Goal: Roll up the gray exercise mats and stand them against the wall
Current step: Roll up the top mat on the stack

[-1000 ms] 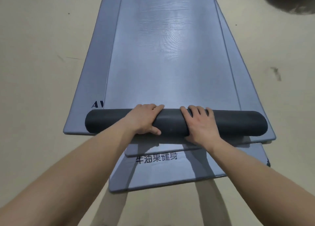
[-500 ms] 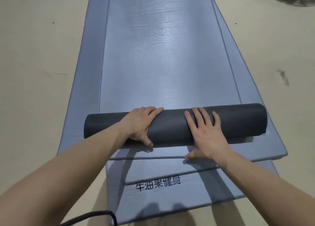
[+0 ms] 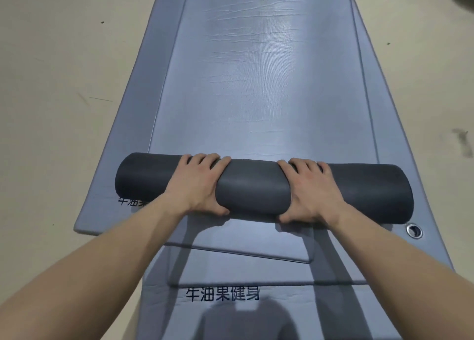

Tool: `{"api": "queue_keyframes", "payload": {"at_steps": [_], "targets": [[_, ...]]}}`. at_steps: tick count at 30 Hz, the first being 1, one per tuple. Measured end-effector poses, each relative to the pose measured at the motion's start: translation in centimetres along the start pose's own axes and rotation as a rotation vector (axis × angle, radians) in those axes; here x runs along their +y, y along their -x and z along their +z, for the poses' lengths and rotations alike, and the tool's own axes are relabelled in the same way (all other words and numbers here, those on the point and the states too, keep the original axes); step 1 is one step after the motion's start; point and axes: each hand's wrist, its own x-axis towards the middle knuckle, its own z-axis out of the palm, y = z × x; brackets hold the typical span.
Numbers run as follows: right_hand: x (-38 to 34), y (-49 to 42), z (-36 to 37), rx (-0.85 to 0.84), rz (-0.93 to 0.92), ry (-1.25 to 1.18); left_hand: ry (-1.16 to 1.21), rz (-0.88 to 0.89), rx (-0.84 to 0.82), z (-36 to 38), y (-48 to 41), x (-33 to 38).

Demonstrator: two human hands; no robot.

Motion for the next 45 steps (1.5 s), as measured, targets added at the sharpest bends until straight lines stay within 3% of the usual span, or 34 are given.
{"api": "queue_keyframes", "payload": {"at_steps": [4, 9, 10, 13, 15, 17, 19, 22, 24, 28, 30, 32, 35, 38, 41, 45], "targets": [[0.7, -1.8, -3.7, -0.157, -0.007, -0.111, 0.13, -0.002, -0.125, -3.0, -2.0, -1.2], [1.1, 1.7, -6.9, -0.546, 0.04, -0.37, 0.335, -0.025, -0.495, -4.3, -0.6, 0.8], [0.7, 3.4, -6.3, -0.511, 0.042, -0.347, 0.35, -0.004, -0.536, -4.0, 0.2, 1.3], [-1.1, 8.3, -2.7, -0.09, 0.075, -0.035, 0.44, -0.01, -0.575, -4.2, 0.8, 1.8], [-2.1, 9.6, -0.6, 0.061, 0.096, 0.084, 0.489, -0.023, -0.615, -4.8, 0.3, 1.6], [-2.0, 8.7, -1.1, 0.046, 0.1, 0.106, 0.489, -0.015, -0.533, -5.0, 0.5, 1.7], [-1.1, 6.4, -3.2, -0.047, 0.072, 0.06, 0.486, -0.019, -0.275, -5.0, 2.3, 1.9], [0.7, 2.4, -7.1, -0.272, 0.051, -0.122, 0.106, 0.067, 0.025, -3.5, 5.3, 2.7], [0.8, 0.9, -7.6, -0.306, 0.031, -0.137, 0.001, 0.093, 0.003, -2.3, 5.1, 2.6], [0.7, 2.4, -5.9, 0.016, 0.036, -0.108, 0.439, 0.058, -0.172, -4.0, 0.1, -0.4], [0.9, 3.6, -4.2, 0.024, 0.02, 0.007, 0.574, 0.041, -0.257, -4.7, -1.8, -1.5], [1.4, 2.7, -3.4, -0.022, 0.018, 0.076, 0.595, 0.006, -0.218, -4.3, -2.4, -1.6], [2.5, -1.2, -4.8, -0.057, 0.01, -0.033, 0.382, 0.001, 0.118, -2.5, -1.2, -0.9], [3.8, -3.7, -6.0, -0.117, -0.009, -0.078, 0.036, 0.005, 0.07, -0.6, -1.1, 0.2], [3.9, -3.0, -4.8, -0.037, 0.007, -0.045, 0.001, -0.012, 0.111, -0.2, -2.9, 0.1], [2.5, -1.3, -2.1, 0.08, -0.02, 0.182, 0.03, 0.015, 0.135, -0.5, -3.6, -0.5]]}}
